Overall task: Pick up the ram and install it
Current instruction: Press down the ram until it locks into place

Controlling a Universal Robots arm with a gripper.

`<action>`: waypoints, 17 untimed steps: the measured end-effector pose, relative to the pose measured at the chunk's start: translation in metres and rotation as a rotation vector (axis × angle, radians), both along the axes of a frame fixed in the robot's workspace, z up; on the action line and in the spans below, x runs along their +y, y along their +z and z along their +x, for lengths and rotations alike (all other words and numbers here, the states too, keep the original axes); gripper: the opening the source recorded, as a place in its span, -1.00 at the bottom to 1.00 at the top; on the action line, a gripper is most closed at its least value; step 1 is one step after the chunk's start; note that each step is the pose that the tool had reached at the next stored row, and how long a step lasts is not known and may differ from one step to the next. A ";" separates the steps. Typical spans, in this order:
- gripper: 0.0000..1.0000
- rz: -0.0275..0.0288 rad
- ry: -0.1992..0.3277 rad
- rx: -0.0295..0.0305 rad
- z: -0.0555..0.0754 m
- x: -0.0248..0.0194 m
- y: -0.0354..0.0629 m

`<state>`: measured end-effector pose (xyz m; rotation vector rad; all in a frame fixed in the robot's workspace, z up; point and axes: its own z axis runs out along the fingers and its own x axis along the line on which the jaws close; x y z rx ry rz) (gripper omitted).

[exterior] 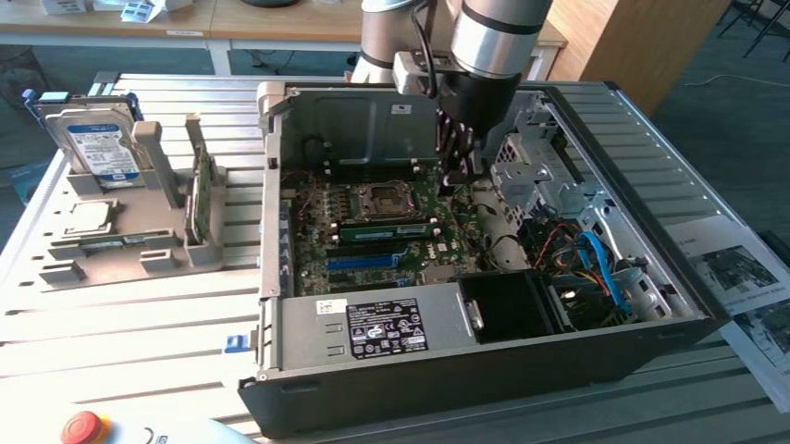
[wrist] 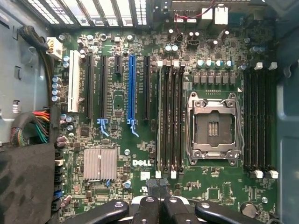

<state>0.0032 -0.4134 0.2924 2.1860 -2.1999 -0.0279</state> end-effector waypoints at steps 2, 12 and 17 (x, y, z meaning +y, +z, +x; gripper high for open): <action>-0.79 0.0001 0.000 0.0000 0.000 0.0000 -0.0027; -0.79 -0.0001 0.000 0.0000 0.000 0.0000 -0.0167; -0.79 0.0000 0.000 0.0000 0.000 0.0000 -0.0237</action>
